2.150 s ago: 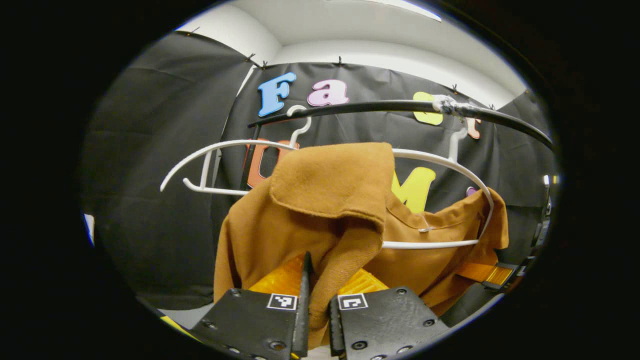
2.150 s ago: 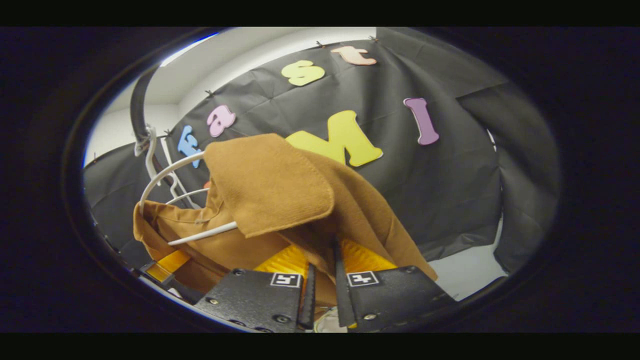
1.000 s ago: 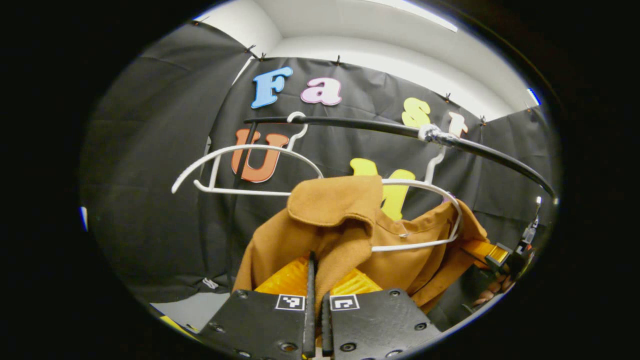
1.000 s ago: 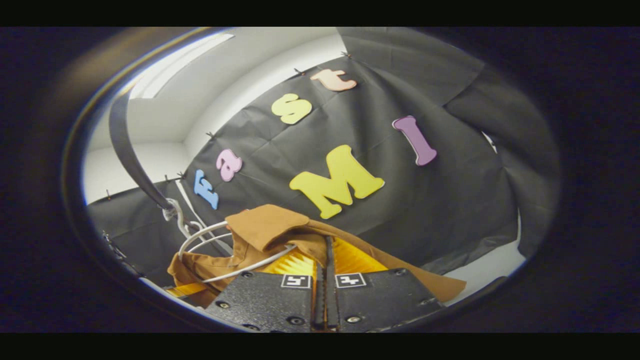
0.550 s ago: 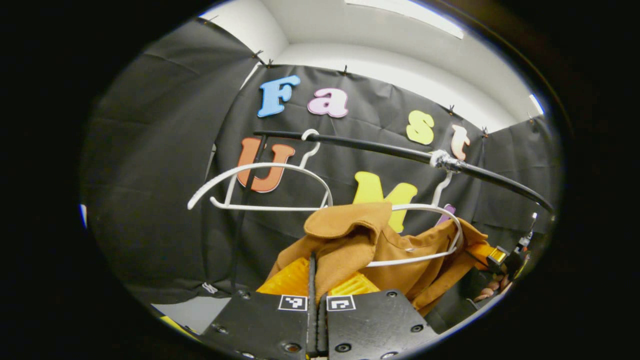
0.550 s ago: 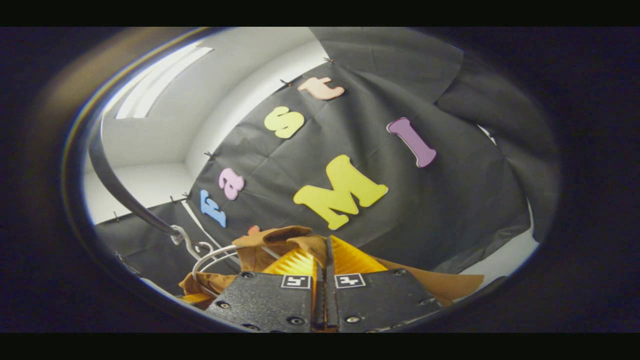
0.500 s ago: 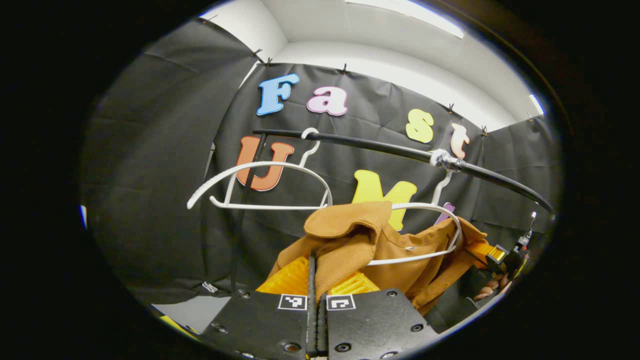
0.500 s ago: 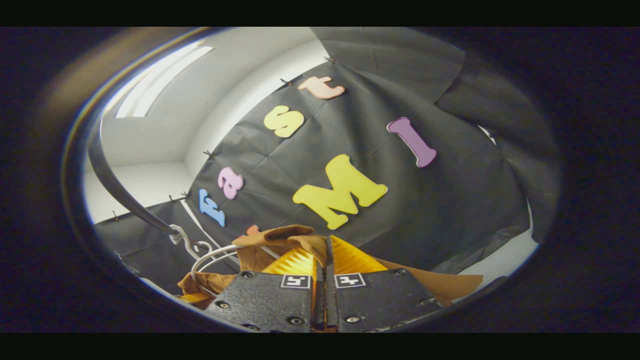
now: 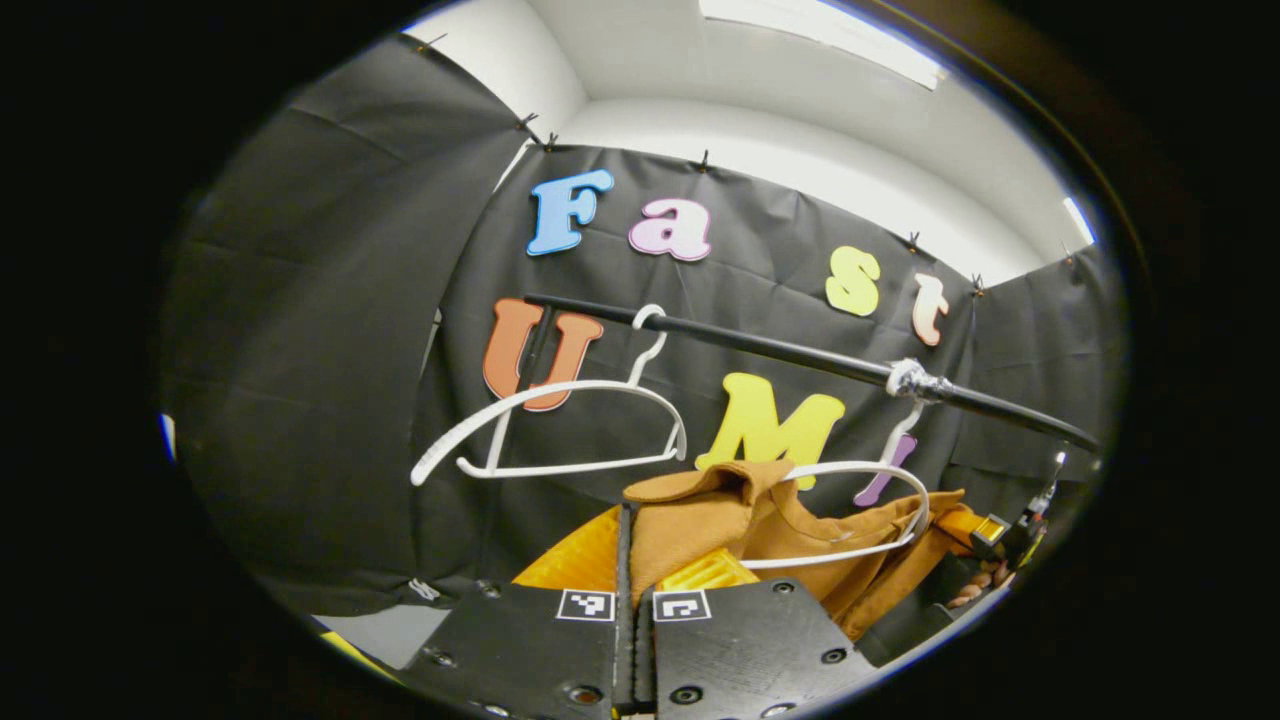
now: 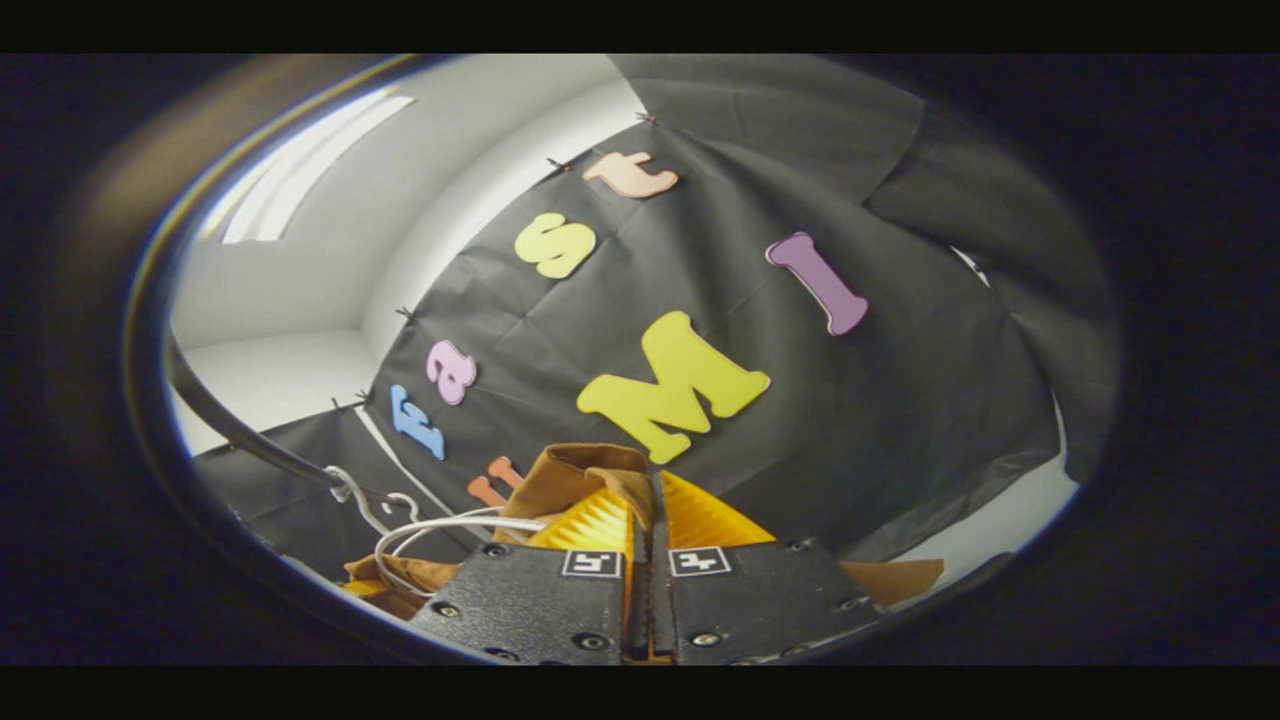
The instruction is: Grasp the clothes on the hanger with both hands and then place them into the laundry hamper below.
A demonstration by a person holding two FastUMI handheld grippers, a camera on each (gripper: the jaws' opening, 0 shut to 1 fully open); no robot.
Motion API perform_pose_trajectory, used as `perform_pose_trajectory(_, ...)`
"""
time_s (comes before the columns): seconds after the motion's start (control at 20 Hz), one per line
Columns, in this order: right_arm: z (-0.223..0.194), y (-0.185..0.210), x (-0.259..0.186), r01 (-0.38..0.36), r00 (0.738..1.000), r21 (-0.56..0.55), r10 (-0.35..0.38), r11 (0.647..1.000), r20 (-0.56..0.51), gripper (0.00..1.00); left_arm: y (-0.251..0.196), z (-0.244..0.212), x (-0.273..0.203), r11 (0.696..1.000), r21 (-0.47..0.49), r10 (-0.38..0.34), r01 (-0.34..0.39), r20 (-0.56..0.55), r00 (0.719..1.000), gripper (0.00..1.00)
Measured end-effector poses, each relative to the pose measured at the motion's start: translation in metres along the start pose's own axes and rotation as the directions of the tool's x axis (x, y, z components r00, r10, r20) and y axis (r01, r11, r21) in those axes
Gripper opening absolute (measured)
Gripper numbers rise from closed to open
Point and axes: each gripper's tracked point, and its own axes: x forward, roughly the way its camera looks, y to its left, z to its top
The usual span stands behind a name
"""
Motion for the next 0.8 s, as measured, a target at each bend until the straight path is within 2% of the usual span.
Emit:
perform_pose_trajectory(0.05,0.000,-0.001,0.001,-0.002,1.000,0.003,0.002,1.000,-0.002,0.04,0.001,0.001,0.002,1.000,-0.013,-0.004,0.004,-0.005,1.000,0.00)
perform_pose_trajectory(0.2,0.003,-0.003,0.007,-0.001,1.000,0.025,0.001,1.000,0.001,0.01,0.007,0.009,0.006,1.000,-0.008,-0.004,0.004,-0.001,1.000,0.00)
perform_pose_trajectory(0.25,0.003,-0.004,0.009,-0.003,1.000,0.041,0.003,0.999,0.004,0.01,0.011,0.014,0.007,1.000,-0.005,-0.003,0.003,0.002,1.000,0.05)
perform_pose_trajectory(0.3,0.002,-0.005,0.010,-0.003,1.000,0.057,0.002,0.998,0.006,0.01,0.014,0.017,0.010,1.000,-0.012,-0.001,0.001,0.006,1.000,0.00)
perform_pose_trajectory(0.4,0.002,-0.007,0.016,-0.007,1.000,0.088,0.007,0.996,0.005,0.07,0.019,0.019,0.018,0.999,-0.049,-0.008,0.008,0.003,1.000,0.00)
perform_pose_trajectory(0.5,-0.003,-0.010,0.026,-0.008,1.000,0.114,0.008,0.993,-0.003,0.01,0.029,0.019,0.024,0.999,-0.051,-0.004,0.004,-0.004,1.000,0.00)
perform_pose_trajectory(0.55,-0.006,-0.011,0.033,-0.010,1.000,0.130,0.012,0.991,-0.013,0.01,0.032,0.017,0.028,0.998,-0.057,-0.011,0.010,-0.018,1.000,0.05)
perform_pose_trajectory(0.6,-0.008,-0.016,0.038,-0.003,1.000,0.139,0.006,0.990,-0.021,0.01,0.034,0.014,0.030,0.998,-0.061,-0.022,0.020,-0.029,0.999,0.05)
perform_pose_trajectory(0.65,-0.012,-0.019,0.043,-0.003,0.999,0.144,0.008,0.990,-0.036,0.01,0.036,0.011,0.035,0.997,-0.065,-0.032,0.030,-0.042,0.999,0.00)
perform_pose_trajectory(0.8,-0.023,-0.026,0.056,0.001,0.996,0.166,0.014,0.986,-0.088,0.01,0.042,0.000,0.041,0.993,-0.098,-0.065,0.058,-0.071,0.995,0.00)
